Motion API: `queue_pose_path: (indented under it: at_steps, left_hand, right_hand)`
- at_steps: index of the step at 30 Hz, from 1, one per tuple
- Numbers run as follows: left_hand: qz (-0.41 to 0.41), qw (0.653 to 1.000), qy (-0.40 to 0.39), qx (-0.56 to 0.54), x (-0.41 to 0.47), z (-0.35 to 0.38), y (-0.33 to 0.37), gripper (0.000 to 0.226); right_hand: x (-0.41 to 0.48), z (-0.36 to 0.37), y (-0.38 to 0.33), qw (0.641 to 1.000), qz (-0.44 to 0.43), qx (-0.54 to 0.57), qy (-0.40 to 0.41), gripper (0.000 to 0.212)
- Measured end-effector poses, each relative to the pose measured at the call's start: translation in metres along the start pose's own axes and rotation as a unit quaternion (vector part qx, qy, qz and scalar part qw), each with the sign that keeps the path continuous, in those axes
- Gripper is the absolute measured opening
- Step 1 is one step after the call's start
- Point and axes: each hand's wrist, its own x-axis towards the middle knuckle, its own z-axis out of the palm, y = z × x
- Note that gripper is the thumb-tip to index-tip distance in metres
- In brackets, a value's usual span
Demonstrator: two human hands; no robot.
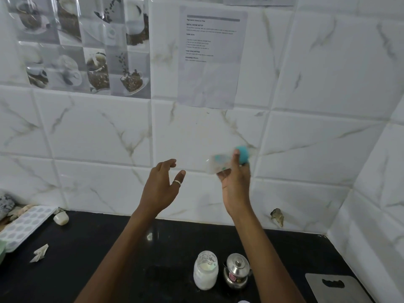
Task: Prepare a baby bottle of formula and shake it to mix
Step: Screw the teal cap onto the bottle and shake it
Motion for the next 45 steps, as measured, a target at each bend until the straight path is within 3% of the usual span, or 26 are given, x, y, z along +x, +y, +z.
queue_pose_path:
  at_steps: [3, 6, 8, 12, 16, 18, 20, 22, 26, 28, 31, 35, 37, 40, 45]
  left_hand:
    - [0.0, 1.0, 0.0, 0.002, 0.001, 0.0, 0.001, 0.052]
    - [0.001, 1.0, 0.001, -0.004, 0.0, -0.002, 0.001, 0.052]
    - [0.001, 1.0, 0.002, -0.002, -0.001, -0.002, -0.001, 0.052]
    - [-0.001, 1.0, 0.002, -0.004, 0.001, -0.001, -0.001, 0.051]
    - [0.006, 1.0, 0.0, -0.005, 0.0, 0.0, 0.001, 0.051]
    - [0.004, 1.0, 0.0, -0.004, 0.001, 0.001, -0.001, 0.051]
    - [0.003, 1.0, 0.001, -0.004, 0.002, 0.002, 0.0, 0.052]
    - [0.005, 1.0, 0.0, -0.006, 0.003, 0.004, 0.001, 0.051]
    - [0.007, 1.0, -0.002, -0.009, 0.002, 0.005, 0.003, 0.05]
    - [0.006, 1.0, -0.004, -0.006, 0.003, 0.005, 0.002, 0.051]
    - [0.004, 1.0, 0.001, -0.005, 0.005, 0.005, 0.003, 0.051]
    - [0.007, 1.0, -0.002, -0.011, 0.003, 0.005, 0.002, 0.051]
    - [0.005, 1.0, -0.003, -0.009, 0.004, 0.004, -0.001, 0.051]
    - [0.001, 1.0, -0.001, -0.006, 0.005, 0.005, 0.0, 0.052]
    - [0.005, 1.0, -0.002, -0.007, 0.003, 0.007, 0.001, 0.051]
  right_hand:
    - [-0.004, 0.0, 0.005, 0.992, 0.021, -0.104, -0.069, 0.063]
    - [0.007, -0.005, -0.008, 0.997, 0.001, 0.083, -0.007, 0.049]
    - [0.01, -0.004, -0.01, 0.992, -0.004, 0.128, 0.011, 0.043]
    - [-0.002, 0.003, 0.0, 0.996, 0.041, -0.055, -0.063, 0.047]
    - [0.008, -0.004, -0.011, 0.994, 0.004, 0.108, -0.001, 0.047]
    - [0.01, -0.002, -0.009, 0.998, 0.002, 0.06, -0.003, 0.048]
    - [0.002, 0.001, -0.001, 0.996, 0.031, -0.066, -0.053, 0.052]
    - [0.0, 0.002, -0.003, 0.992, 0.032, -0.099, -0.078, 0.052]
    - [0.013, 0.0, -0.018, 0.994, -0.015, 0.112, 0.007, 0.051]
    - [0.013, 0.002, -0.015, 0.999, -0.009, 0.045, 0.004, 0.051]
    - [0.003, 0.005, -0.009, 0.992, 0.024, -0.099, -0.069, 0.046]
    - [0.013, -0.003, -0.02, 0.994, -0.002, 0.111, -0.013, 0.044]
    - [0.014, -0.002, -0.017, 0.996, 0.002, 0.089, 0.003, 0.044]
    - [0.002, 0.003, -0.008, 0.996, 0.036, -0.066, -0.047, 0.053]
    - [0.009, -0.003, -0.014, 0.995, 0.009, 0.104, -0.007, 0.042]
